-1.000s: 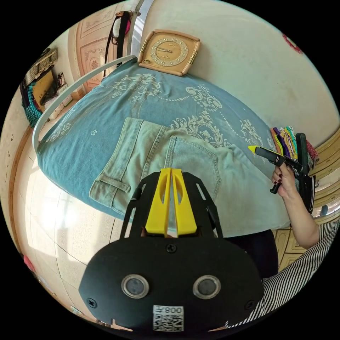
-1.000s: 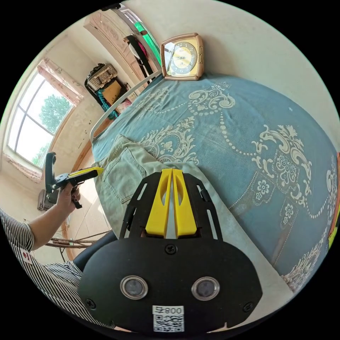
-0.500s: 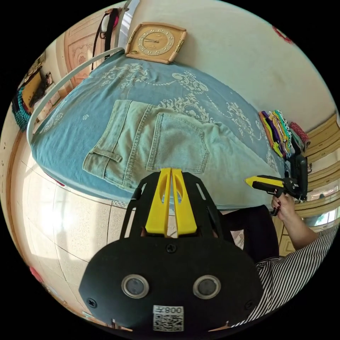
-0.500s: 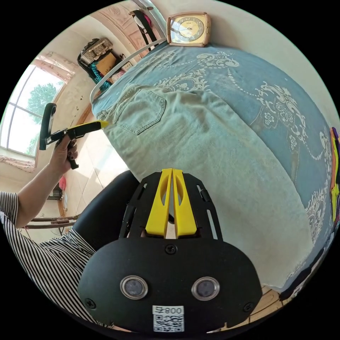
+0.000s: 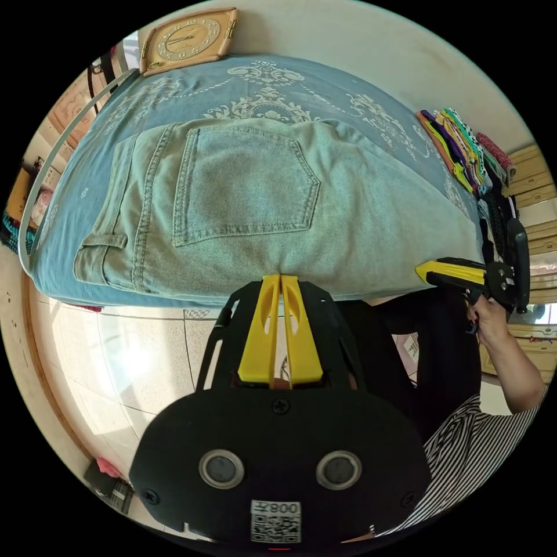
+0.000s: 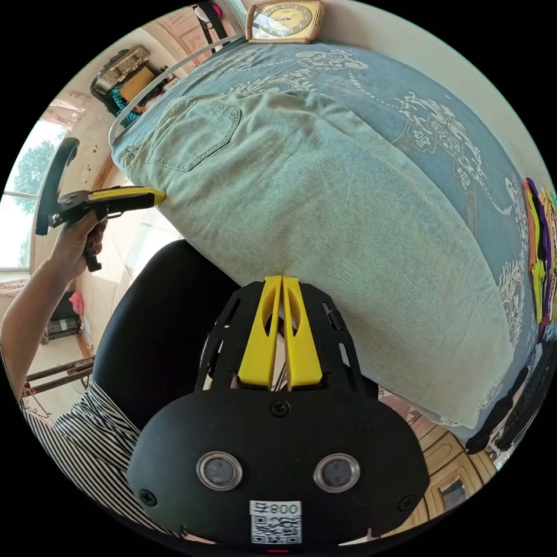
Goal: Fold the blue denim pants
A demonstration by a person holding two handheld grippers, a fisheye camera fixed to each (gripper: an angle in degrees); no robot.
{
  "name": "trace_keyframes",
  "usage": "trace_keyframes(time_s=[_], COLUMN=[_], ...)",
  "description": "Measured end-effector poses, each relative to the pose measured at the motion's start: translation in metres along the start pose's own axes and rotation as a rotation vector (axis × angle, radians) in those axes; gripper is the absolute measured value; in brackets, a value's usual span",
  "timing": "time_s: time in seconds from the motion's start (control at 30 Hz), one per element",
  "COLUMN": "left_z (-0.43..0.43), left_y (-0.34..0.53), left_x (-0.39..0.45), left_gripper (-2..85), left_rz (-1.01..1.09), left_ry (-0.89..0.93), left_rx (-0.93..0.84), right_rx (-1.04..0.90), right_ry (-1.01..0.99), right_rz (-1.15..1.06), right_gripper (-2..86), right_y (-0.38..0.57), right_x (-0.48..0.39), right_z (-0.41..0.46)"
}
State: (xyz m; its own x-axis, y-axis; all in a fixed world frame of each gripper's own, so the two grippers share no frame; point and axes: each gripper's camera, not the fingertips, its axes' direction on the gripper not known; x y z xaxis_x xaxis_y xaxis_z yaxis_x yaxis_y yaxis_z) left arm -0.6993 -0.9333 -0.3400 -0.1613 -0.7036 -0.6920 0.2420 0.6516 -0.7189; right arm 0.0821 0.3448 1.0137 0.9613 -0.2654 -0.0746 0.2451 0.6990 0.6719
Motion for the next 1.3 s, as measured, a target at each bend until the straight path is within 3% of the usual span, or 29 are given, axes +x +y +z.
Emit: trace_keyframes(time_s=[0.17,0.47,0.73,1.0,1.3], left_z=[0.009,0.016,0.066,0.123,0.182], left_y=[-0.013,-0.028,-0.096,-0.172,-0.245], left_x=[0.005,0.089,0.221,0.368,0.524], left_gripper=[0.1,0.0,0.1,0.1,0.2], left_rz=[-0.067,0.098,0.386,0.664,0.886], left_ry=[0.069,0.128,0.169,0.247,0.290], left_rx=[-0.025,0.097,0.000,-0.093,-0.095], right_rx=[0.027,0.180,0.359,0.739,0.677], right_ry=[-0.009,-0.076,-0.218,-0.357,-0.264], right_rz=[0.056,0.378,0.779,1.151,1.199], right_gripper=[0.1,0.1,0.5,5.6,6.2], right_y=[0.036,0.171,0.324,0.487,0.524], right_x=[0.011,0.122,0.238,0.324,0.363], right_z=[-0.034,-0.100,-0.132,-0.175,-0.206])
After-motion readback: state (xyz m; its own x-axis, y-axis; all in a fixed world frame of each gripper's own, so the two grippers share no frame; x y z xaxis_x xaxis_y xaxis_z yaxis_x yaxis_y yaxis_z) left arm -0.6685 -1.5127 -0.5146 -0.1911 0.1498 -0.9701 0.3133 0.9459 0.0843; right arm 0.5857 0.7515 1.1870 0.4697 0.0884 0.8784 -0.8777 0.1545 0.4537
